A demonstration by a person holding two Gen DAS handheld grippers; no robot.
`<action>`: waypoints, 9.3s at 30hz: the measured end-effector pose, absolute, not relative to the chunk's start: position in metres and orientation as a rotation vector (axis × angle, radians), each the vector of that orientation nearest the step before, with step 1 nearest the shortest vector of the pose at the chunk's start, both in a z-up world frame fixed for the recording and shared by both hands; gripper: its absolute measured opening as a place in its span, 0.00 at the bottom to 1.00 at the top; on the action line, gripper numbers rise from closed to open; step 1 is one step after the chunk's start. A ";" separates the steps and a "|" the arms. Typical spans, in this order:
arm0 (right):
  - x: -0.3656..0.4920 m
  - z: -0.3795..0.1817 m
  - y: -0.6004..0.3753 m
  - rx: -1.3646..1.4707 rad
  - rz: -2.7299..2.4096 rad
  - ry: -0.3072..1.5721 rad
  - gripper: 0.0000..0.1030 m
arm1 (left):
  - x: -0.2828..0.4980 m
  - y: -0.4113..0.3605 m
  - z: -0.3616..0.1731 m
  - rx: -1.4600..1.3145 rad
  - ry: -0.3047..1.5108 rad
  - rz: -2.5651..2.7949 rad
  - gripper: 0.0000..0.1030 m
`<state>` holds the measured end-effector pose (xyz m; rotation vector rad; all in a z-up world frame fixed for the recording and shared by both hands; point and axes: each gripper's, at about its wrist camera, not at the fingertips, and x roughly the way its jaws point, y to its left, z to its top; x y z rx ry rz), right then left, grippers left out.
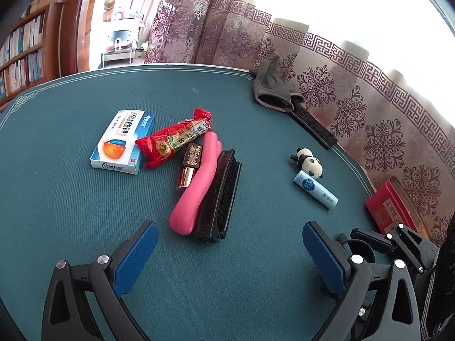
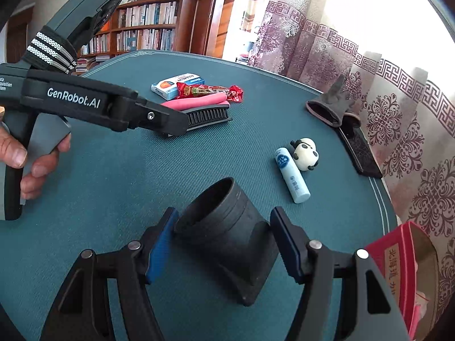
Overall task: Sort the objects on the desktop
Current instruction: 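Grasp the blue-and-white medicine box with left tool while right tool holds the nozzle, then carry box and nozzle into the red tin and open the left tool, then lower the black nozzle into the tin and open the right tool, then withdraw both tools from the tin back over the table, then grasp the red snack wrapper with the left tool, then grasp the white-blue tube with right tool while left tool lifts the snack, then carry the snack wrapper and white tube over the red tin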
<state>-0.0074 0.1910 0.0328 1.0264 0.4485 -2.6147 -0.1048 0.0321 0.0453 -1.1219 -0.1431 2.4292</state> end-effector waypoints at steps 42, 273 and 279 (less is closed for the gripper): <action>-0.012 0.028 0.197 1.052 -2.635 0.332 0.72 | -0.253 0.001 0.041 -1.254 0.058 2.761 0.80; -0.078 0.022 0.232 1.227 -2.732 -0.113 0.20 | -0.121 0.032 0.055 -1.054 0.021 2.622 0.25; -0.045 0.047 0.236 1.137 -2.763 -0.157 0.20 | -0.102 0.039 0.063 -1.028 0.035 2.609 0.25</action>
